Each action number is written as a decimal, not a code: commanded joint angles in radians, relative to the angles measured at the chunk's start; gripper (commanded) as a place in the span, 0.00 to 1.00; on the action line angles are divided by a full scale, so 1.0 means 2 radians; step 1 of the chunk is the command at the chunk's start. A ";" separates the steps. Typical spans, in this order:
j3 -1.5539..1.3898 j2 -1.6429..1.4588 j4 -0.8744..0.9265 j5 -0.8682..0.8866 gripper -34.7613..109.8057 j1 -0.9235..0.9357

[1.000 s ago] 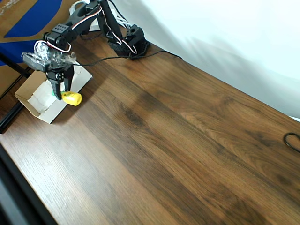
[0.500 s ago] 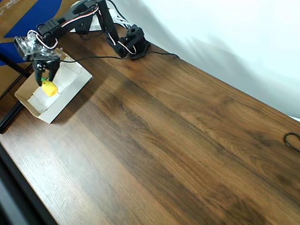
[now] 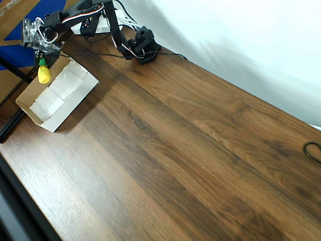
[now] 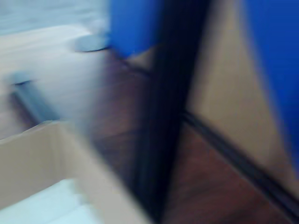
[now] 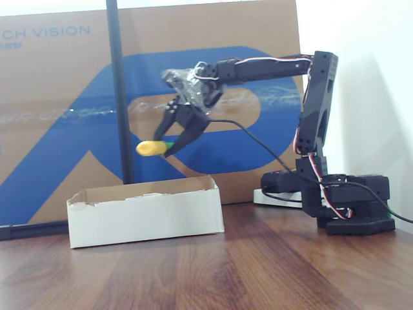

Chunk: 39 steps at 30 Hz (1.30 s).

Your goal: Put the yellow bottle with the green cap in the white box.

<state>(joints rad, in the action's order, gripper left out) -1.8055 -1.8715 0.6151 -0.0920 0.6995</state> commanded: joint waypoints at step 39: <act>-0.404 -0.453 -0.105 -0.049 0.24 -0.181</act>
<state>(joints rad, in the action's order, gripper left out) -2.5725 -2.5832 0.4004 -0.1672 0.3559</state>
